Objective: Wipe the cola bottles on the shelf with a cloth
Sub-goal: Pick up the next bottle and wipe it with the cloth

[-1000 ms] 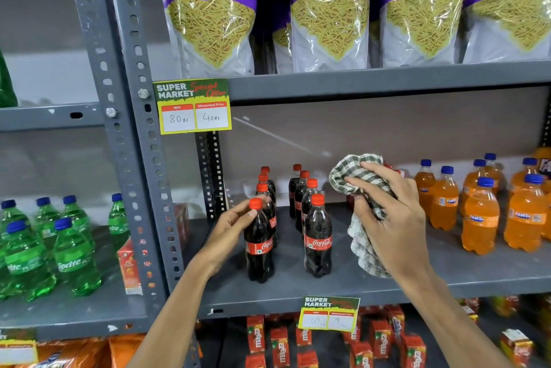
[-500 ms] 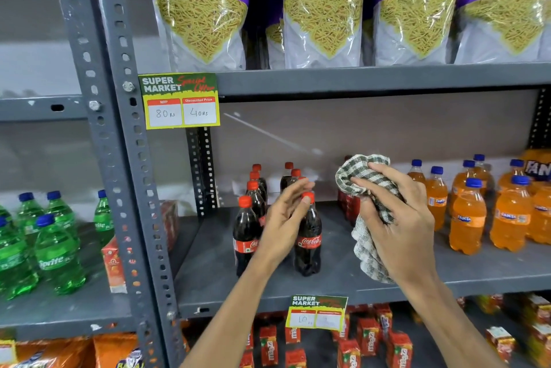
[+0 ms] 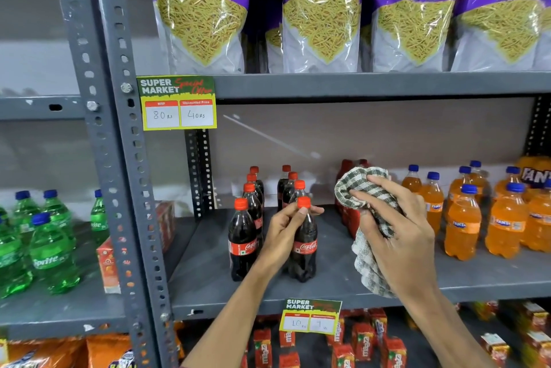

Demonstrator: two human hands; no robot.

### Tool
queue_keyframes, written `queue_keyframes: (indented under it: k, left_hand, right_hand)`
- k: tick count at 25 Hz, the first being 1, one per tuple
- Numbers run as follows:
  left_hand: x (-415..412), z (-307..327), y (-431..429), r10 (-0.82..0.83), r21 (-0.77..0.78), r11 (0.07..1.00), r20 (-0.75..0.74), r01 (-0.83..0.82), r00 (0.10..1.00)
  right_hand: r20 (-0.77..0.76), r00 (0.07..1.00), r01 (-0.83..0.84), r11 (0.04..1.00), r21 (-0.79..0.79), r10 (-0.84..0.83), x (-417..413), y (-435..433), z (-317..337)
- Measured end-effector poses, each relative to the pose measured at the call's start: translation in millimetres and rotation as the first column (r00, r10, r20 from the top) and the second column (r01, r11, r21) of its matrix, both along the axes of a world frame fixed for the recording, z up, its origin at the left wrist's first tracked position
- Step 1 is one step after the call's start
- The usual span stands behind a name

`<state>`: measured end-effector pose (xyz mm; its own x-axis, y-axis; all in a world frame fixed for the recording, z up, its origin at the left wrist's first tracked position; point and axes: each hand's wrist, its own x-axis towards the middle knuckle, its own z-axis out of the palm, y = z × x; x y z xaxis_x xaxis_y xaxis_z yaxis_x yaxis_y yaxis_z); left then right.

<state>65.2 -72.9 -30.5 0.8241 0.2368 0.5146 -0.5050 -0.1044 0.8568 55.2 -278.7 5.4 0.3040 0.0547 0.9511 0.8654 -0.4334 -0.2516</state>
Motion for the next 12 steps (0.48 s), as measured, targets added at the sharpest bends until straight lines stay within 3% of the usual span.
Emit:
queue_keyframes:
  k: [6,12]
  left_hand:
    - [-27,29,-15,0.025,-0.199,0.980,0.112,-0.002,0.993]
    - [-47,61,-20,-0.018,-0.338,0.935,0.255,0.107,0.967]
  right_hand:
    - [-0.021,0.996,-0.082,0.995,0.064,0.084,-10,13,-6]
    - [-0.027,0.981,-0.190,0.982,-0.016,0.190,-32,60,12]
